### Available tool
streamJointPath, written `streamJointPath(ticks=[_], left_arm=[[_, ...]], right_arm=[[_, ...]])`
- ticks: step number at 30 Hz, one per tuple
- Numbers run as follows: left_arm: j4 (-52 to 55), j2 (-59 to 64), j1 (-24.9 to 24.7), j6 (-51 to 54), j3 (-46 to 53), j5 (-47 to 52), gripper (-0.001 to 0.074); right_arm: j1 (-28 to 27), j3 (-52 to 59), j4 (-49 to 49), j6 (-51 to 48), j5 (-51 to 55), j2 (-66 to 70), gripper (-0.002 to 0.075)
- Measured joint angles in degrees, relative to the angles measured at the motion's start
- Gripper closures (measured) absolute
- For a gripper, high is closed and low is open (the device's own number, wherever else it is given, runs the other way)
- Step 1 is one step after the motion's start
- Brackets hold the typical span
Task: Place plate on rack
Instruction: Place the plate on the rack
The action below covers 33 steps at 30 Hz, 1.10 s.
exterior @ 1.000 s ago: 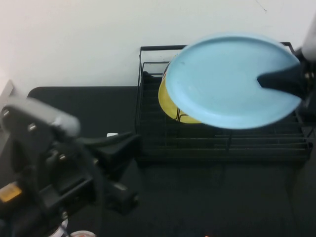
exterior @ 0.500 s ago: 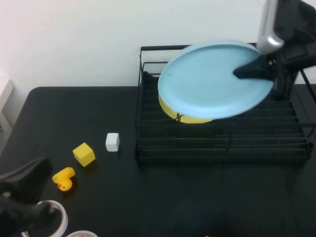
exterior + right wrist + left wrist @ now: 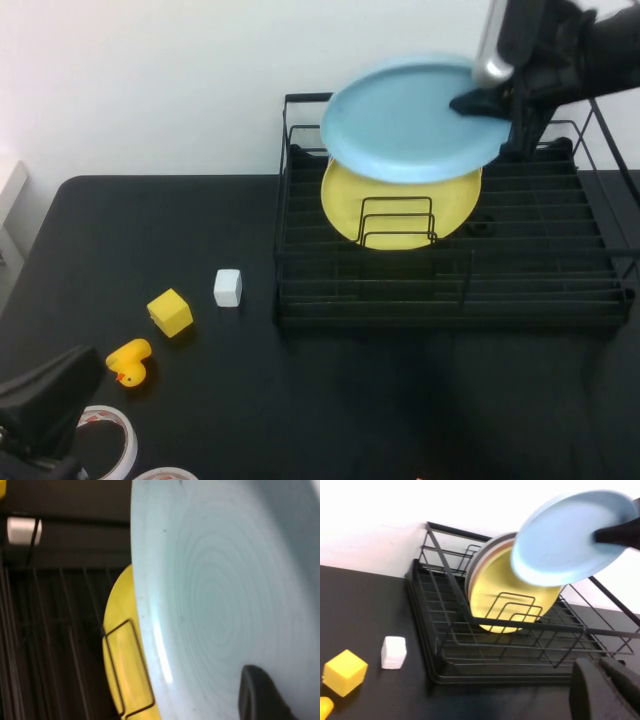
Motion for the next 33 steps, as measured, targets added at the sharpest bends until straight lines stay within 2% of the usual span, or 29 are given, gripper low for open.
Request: streamJointPath(ticks=[20, 26, 28, 33], left_arm=[[0.0, -0.1, 0.0, 0.1, 0.3, 2.1, 0.0736], [0.0, -0.1, 0.0, 0.2, 0.3, 2.1, 0.0736], [0.0, -0.1, 0.0, 0.2, 0.3, 2.1, 0.0736], [0.0, -0.1, 0.0, 0.2, 0.3, 2.1, 0.0736]], right_arm=[[0.0, -0.8, 0.0, -3.3, -0.1, 8.4, 0.0588], [0.0, -0.8, 3.4, -3.4, -0.1, 8.6, 0.0582], [0.0, -0.8, 5.5, -3.4, -0.4, 8.6, 0.055], [0.0, -0.8, 7.5, -3.4, -4.4, 8.6, 0.039]])
